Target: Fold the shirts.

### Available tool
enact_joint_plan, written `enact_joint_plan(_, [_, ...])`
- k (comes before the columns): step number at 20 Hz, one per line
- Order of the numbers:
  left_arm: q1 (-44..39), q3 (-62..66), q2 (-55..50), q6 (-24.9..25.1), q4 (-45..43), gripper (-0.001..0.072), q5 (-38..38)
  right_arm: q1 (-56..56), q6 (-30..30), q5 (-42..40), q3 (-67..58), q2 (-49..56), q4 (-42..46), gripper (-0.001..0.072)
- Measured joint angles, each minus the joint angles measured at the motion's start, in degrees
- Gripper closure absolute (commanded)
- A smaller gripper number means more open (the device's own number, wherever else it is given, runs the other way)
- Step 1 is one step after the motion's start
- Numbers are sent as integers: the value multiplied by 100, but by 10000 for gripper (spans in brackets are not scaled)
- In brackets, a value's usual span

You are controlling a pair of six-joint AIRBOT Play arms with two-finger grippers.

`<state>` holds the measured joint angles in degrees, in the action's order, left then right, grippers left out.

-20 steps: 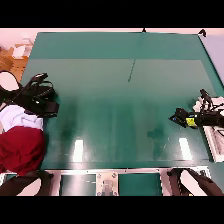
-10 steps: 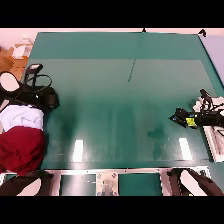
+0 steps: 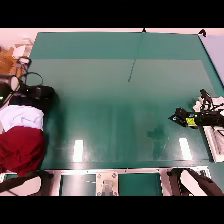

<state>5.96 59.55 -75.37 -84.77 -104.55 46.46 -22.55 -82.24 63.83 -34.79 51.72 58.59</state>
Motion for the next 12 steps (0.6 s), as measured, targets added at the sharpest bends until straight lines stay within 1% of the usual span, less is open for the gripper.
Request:
enact_joint_plan(1, [42,9,-216,120,-4,-13,-33,0,0,0,0,0,-4,636])
enact_joint_plan(2, [76,11,-428,225,-24,92,-66,0,0,0,0,0,-4,636])
enact_joint_plan(3, [98,15,-612,302,-26,419,-107,0,0,0,0,0,-7,636])
enact_joint_plan(4, [114,24,-734,358,-26,676,-164,0,0,0,0,0,-11,636])
enact_joint_plan(6, [136,107,-907,448,-39,683,-195,0,0,0,0,0,-11,636])
enact_joint_plan(9, [157,564,-964,476,133,684,-15,0,0,0,0,0,-11,636])
enact_joint_plan(10, [157,800,-929,496,282,684,59,0,0,0,0,-2,-13,636])
enact_joint_plan(12, [142,1401,-772,564,905,683,271,-2,0,0,0,0,-42,636])
